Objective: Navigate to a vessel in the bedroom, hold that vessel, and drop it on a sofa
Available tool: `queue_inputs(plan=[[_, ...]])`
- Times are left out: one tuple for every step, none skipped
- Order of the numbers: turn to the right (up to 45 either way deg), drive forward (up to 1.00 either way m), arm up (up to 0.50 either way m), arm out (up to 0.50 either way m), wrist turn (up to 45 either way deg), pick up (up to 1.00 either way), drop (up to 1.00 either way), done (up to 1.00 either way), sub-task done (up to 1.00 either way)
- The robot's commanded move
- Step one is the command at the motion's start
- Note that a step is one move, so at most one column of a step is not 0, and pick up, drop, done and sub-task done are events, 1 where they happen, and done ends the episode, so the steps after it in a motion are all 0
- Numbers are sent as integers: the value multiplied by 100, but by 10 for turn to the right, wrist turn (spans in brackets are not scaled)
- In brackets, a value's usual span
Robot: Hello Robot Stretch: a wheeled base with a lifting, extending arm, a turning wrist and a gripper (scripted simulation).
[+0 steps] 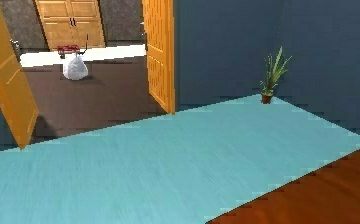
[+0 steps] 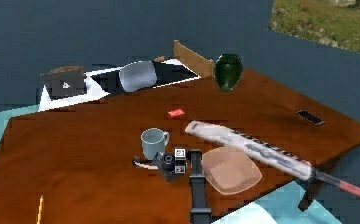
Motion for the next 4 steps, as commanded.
queue_inputs(plan=[[0, 0, 0, 0, 0, 100, 0, 0, 0], [0, 0, 10, 0, 0, 0, 0, 0, 0], [0, 0, 22, 0, 0, 0, 0, 0, 0], [0, 0, 0, 0, -450, 0, 0, 0, 0]])
